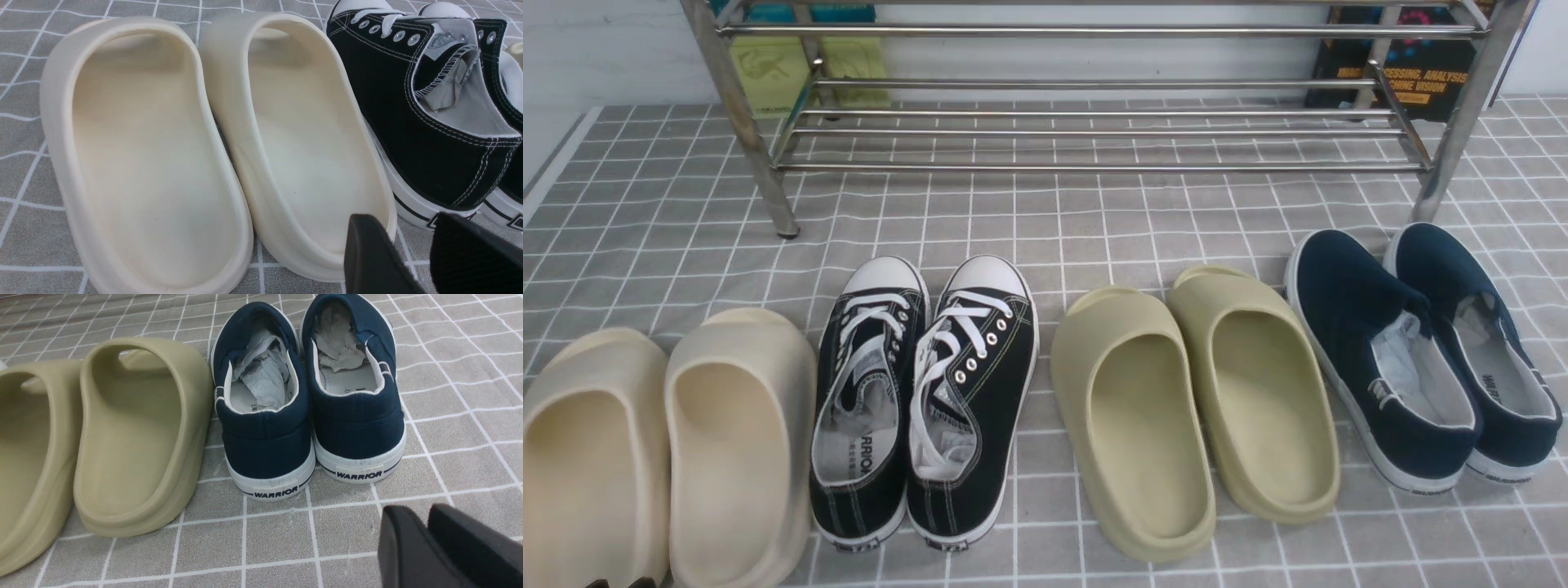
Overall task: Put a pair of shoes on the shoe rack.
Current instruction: Use the right arm to grab the shoe closest to it
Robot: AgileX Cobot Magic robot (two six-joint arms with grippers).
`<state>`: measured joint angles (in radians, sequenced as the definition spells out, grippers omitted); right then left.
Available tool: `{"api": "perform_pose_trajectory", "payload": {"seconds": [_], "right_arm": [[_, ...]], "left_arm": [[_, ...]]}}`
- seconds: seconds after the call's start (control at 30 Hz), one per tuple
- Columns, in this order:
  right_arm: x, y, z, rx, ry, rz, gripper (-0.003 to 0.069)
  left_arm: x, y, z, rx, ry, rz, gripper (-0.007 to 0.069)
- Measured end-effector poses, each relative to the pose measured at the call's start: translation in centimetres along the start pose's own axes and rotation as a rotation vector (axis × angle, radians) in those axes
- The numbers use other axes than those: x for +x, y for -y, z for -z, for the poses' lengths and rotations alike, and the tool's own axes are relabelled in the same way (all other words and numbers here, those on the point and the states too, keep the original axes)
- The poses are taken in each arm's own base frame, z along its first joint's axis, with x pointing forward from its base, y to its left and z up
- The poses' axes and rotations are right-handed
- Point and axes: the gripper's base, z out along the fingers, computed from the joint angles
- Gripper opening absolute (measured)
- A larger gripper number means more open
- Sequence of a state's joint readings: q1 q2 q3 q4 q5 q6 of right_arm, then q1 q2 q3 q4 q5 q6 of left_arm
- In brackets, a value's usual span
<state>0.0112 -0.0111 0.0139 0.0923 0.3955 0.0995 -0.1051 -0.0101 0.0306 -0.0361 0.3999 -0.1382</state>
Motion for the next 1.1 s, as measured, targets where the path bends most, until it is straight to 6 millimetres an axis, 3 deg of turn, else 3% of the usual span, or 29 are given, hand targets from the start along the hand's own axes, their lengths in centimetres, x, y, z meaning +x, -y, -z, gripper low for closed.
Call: {"api": "perform_pose_trajectory", "payload": {"seconds": [1.1], "right_arm": [[-0.07, 0.0, 0.0, -0.001, 0.009, 0.001, 0.0173]], "left_arm": [[0.0, 0.0, 0.0, 0.0, 0.0, 0.0, 0.0239]]}}
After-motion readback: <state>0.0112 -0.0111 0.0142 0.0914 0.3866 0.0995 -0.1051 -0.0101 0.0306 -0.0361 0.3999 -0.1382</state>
